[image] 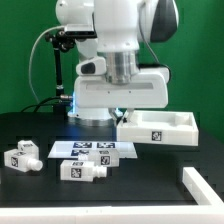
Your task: Assemble one leg
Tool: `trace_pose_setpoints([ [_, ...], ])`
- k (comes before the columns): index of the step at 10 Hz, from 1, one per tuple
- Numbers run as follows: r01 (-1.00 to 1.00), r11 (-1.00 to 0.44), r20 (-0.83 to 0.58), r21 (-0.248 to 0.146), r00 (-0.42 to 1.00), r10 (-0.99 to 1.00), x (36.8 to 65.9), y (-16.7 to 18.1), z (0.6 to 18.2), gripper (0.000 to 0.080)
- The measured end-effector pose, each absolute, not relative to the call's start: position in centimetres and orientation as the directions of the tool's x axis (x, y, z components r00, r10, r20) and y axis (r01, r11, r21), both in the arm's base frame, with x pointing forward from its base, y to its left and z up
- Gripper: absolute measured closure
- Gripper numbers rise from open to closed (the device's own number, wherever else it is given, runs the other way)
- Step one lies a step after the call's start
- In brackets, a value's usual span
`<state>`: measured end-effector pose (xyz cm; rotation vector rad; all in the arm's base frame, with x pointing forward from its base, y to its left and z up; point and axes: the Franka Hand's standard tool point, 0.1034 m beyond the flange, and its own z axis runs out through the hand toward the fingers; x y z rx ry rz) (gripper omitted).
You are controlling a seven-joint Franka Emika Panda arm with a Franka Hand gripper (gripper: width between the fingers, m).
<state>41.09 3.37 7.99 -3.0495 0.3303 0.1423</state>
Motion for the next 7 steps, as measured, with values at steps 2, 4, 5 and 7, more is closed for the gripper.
trace_pose_setpoints([
  [2, -0.082, -0.993, -0.09, -0.081, 0.993, -0.074, 43.9, 1.0, 8.1, 0.0744],
  [4, -0.05, -0.996, -0.084, -0.078, 0.996, -0.043, 44.8, 1.0, 7.8, 0.0744],
  [5, -0.05, -0.996, -0.085, -0.077, 0.995, -0.044, 44.7, 0.9, 7.7, 0.0744],
  [7, -0.051, -0.996, -0.087, -0.077, 0.995, -0.044, 44.7, 0.9, 7.6, 0.0744],
])
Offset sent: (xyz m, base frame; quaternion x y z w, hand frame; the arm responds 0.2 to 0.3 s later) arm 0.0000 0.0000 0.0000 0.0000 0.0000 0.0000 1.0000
